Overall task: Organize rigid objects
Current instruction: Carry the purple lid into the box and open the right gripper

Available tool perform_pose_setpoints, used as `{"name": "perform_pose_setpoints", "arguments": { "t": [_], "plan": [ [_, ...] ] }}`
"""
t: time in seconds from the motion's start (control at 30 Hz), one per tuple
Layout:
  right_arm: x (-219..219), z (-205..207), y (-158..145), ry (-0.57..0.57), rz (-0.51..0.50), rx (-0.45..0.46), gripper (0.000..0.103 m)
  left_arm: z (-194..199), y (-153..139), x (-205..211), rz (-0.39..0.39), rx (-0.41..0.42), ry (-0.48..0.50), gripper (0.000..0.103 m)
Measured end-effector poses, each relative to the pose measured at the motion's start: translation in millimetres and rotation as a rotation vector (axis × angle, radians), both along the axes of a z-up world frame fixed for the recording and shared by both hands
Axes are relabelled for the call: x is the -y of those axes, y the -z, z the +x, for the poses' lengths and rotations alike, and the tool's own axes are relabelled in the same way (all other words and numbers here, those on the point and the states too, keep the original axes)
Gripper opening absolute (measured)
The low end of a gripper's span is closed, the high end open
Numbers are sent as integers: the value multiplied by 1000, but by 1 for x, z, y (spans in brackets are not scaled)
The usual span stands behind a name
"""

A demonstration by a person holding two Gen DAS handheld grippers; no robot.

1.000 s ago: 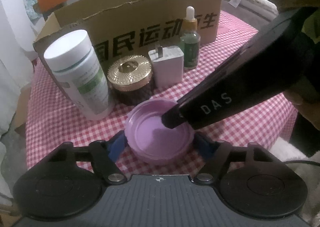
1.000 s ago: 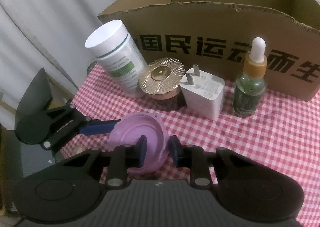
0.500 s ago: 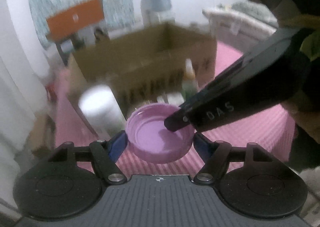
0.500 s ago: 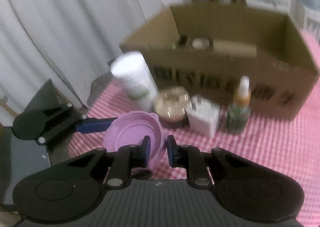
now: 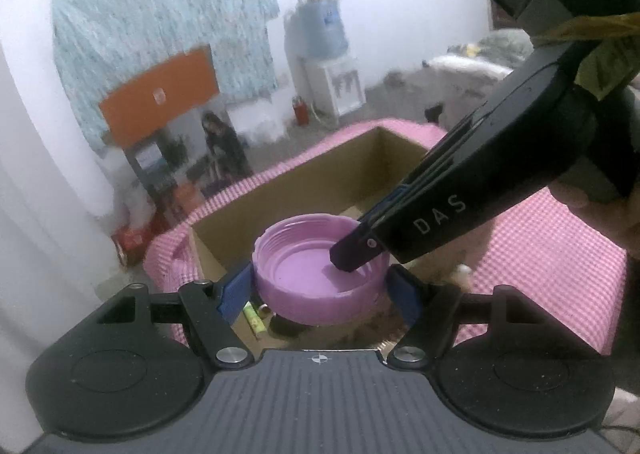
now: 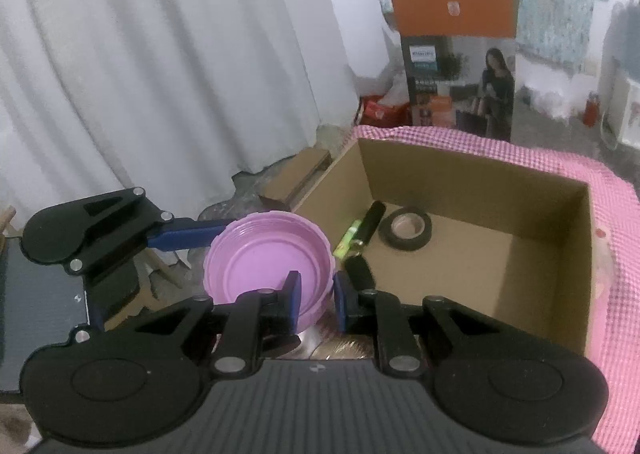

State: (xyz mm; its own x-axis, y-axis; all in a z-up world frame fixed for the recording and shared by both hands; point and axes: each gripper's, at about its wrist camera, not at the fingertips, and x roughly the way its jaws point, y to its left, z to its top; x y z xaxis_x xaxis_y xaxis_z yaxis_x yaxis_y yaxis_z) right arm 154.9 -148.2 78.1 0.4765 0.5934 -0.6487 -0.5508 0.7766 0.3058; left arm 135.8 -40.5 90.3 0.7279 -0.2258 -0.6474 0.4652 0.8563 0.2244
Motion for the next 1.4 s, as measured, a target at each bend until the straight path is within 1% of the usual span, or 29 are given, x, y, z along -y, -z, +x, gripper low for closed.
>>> {"name": "perform_pose_setpoints", "arguments": {
  "t": [0.1,0.2,0.27,0.37,0.47,0.67,0.87,0.97,1.1,1.17,1.23,1.33,1.4],
  "plan": [
    [1,47,15,11,20,-120,19,40,8,-4,-9,-122,-10,73],
    [1,88,35,30,25,-215,19,76,26,-7,-24,-236,-19,73],
    [4,106,52,40,18,-269,19,98,41,-7,-32,-308,-22,73],
    [5,134,78,50,5,-357,19,122,59,-2,-23,-397,-29,73],
    [6,150,98,50,-17,-418,19,136,75,2,9,-447,-23,73],
    [-6,170,124,37,-90,-460,19,155,103,11,79,-514,-23,73],
    [-12,178,134,36,-119,-464,20,162,114,18,137,-536,-28,73],
    [-13,179,137,39,-112,-474,20,167,112,15,128,-532,-31,77],
    [-10,179,136,46,-91,-480,21,160,103,14,125,-509,-38,81],
    [-3,176,131,56,-78,-466,23,155,96,12,113,-495,-49,82],
    [2,170,116,63,-49,-443,23,149,85,9,90,-473,-57,83],
    [17,163,91,78,-1,-392,26,137,62,1,20,-415,-55,83],
    [27,150,70,91,33,-340,36,122,43,-5,-21,-363,-52,83]
  ]
}}
